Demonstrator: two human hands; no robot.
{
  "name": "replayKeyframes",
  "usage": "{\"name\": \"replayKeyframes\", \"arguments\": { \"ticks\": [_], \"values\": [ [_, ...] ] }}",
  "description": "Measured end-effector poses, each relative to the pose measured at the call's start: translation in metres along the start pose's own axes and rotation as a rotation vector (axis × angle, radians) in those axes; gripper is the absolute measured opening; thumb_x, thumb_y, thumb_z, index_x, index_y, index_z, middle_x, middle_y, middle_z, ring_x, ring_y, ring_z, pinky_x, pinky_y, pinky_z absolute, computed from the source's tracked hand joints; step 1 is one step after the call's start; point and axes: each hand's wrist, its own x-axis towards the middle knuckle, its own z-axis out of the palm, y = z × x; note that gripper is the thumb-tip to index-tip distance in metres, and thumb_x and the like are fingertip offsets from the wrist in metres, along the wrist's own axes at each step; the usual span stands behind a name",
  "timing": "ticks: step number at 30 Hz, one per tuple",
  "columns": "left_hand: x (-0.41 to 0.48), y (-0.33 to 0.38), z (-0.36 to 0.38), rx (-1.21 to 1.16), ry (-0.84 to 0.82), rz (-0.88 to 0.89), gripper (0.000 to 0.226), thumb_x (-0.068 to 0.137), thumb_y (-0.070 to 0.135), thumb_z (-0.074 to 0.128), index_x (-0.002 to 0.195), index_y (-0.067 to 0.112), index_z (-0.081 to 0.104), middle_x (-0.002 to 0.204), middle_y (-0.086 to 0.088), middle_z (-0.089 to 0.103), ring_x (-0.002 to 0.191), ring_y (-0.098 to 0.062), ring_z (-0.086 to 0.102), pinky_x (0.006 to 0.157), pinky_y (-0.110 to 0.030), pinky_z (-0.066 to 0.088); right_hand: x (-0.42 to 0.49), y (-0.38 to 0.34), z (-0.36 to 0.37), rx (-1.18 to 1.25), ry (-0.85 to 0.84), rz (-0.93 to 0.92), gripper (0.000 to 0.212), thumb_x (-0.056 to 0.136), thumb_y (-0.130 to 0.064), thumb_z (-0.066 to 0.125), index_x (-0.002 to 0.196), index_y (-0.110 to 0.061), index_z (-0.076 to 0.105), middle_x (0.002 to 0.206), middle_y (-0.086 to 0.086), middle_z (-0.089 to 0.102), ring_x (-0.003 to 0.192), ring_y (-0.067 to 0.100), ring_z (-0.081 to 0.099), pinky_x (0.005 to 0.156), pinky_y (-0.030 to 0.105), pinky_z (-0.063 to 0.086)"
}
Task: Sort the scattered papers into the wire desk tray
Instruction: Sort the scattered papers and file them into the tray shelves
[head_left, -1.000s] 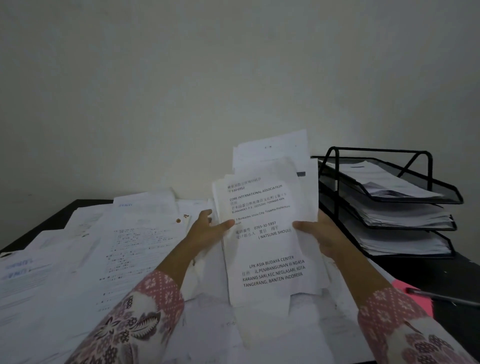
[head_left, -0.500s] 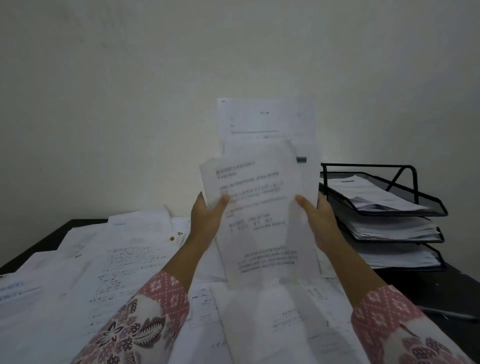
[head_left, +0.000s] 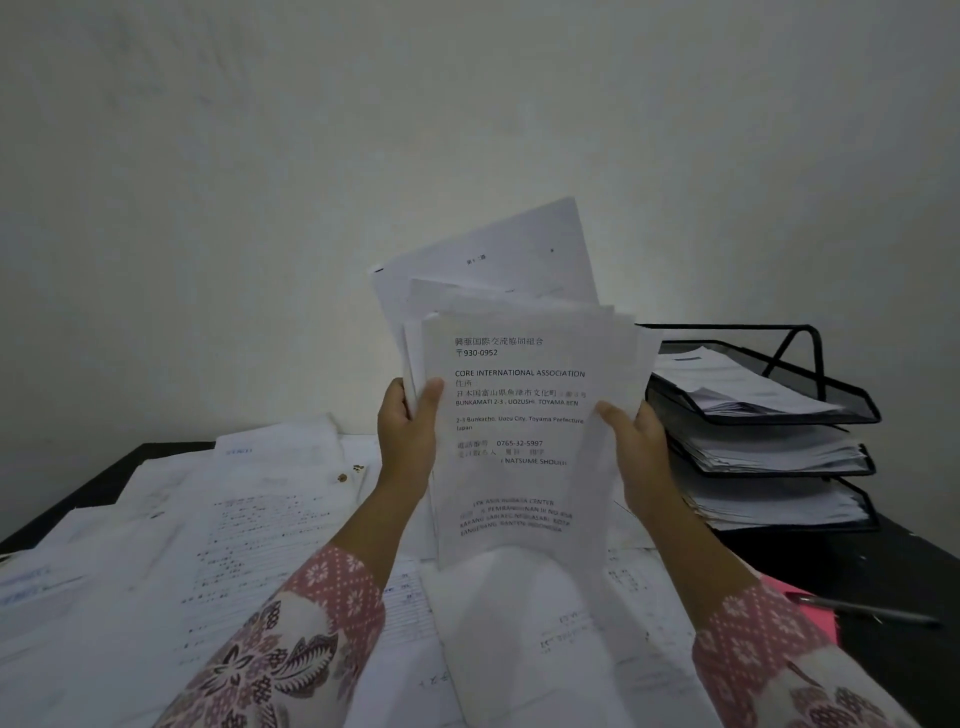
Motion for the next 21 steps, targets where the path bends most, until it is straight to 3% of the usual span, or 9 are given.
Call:
{"name": "replayKeyframes", "arguments": {
  "ticks": [6,12,17,21],
  "values": [
    [-0.002,0.003,0.0,0.01,-0.096,-0.045,0.014,0.087,0.03,0.064,0.095,0.022,0.055,0.097,-0.002,0.066,0.089,-0.022,0.066,0.077,-0.04,0.057,-0.001,0.006,-0.01,-0.213,-0.044,-0.068,0.026,0.088,-0.013,0.063,0.112,-0.016,0.055,0.105,0.001,0.065,0.093,0.016,0.063,0.078,0.033,0.054],
    [-0.005,0.008,-0.001,0.147,-0.172,0.017,0.028,0.085,0.025,0.068,0.11,0.023,0.056,0.103,0.002,0.067,0.091,-0.012,0.067,0.072,-0.028,0.058,0.007,-0.006,-0.005,-0.29,-0.058,-0.116,0.023,0.089,-0.004,0.056,0.107,-0.016,0.047,0.096,-0.004,0.059,0.093,0.019,0.059,0.08,0.034,0.052],
    [-0.007,0.005,-0.003,0.151,-0.119,0.016,0.018,0.092,0.008,0.052,0.109,0.011,0.045,0.095,0.005,0.061,0.08,-0.009,0.063,0.058,-0.017,0.052,0.009,-0.01,0.002,-0.253,-0.043,-0.119,0.025,0.09,-0.005,0.053,0.11,-0.017,0.043,0.095,-0.008,0.057,0.087,0.009,0.057,0.076,0.026,0.049],
    [-0.007,0.0,-0.006,0.23,-0.13,0.08,0.002,0.097,0.019,0.049,0.096,0.018,0.05,0.094,0.004,0.063,0.085,-0.013,0.064,0.063,-0.019,0.054,0.008,-0.009,0.005,-0.328,-0.046,-0.12,0.006,0.097,-0.008,0.042,0.1,-0.01,0.046,0.086,-0.005,0.054,0.079,0.012,0.053,0.071,0.029,0.047]
  ]
}}
